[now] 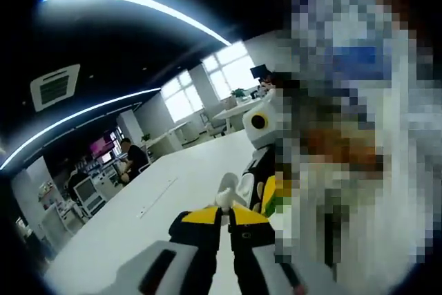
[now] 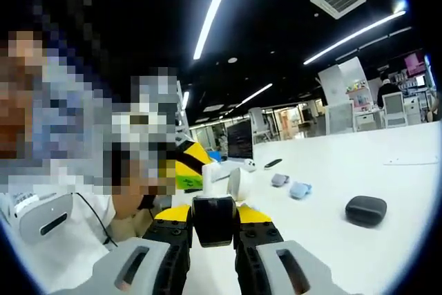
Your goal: Pick up the earbuds from the table and place the earbuds into the earbud case
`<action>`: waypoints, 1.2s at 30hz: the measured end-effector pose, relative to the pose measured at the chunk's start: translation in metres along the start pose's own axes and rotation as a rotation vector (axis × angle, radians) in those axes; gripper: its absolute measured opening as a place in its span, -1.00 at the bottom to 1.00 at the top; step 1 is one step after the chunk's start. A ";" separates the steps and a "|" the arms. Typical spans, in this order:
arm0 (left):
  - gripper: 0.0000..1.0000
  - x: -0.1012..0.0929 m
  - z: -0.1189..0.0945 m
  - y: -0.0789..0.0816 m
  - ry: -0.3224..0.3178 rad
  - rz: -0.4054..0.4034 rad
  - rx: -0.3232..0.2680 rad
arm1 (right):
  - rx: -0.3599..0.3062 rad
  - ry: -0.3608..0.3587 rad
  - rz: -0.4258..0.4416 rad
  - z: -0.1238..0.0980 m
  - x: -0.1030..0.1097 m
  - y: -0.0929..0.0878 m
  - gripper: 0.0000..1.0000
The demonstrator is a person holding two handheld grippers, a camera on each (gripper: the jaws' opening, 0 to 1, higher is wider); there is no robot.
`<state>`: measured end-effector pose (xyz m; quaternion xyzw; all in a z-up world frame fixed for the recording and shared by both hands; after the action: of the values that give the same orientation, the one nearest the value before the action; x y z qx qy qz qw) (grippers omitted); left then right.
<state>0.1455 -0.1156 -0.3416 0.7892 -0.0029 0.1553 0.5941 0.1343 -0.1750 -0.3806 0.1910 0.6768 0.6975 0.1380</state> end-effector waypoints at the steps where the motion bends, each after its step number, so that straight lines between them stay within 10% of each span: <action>1: -0.84 0.000 0.000 0.000 -0.001 0.004 0.004 | -0.002 0.002 -0.002 0.000 0.000 0.000 -0.57; 18: -0.58 -0.006 -0.009 0.003 -0.073 -0.064 -0.013 | -0.027 0.027 -0.041 0.000 0.007 0.004 -0.57; 28: -0.56 0.014 -0.037 0.020 -0.036 -0.148 -0.124 | -0.172 0.053 -0.007 -0.010 0.004 0.023 -0.57; 36: -0.55 0.029 -0.064 0.003 0.007 -0.189 -0.106 | -0.236 0.070 -0.036 -0.017 0.009 0.037 -0.57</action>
<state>0.1574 -0.0516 -0.3156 0.7530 0.0654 0.1012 0.6468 0.1212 -0.1880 -0.3428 0.1369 0.5977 0.7759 0.1482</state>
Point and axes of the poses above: the point that each gripper's makers call its tool centre point, and the gripper's own axes: z roughly forward along the fingers, x roughly to its left, y roughly out of its top, the point moved 3 cm from there along -z, roughly backward along the fingers, and after that the axes turned 10 degrees about -z, right-handed, at the moved point
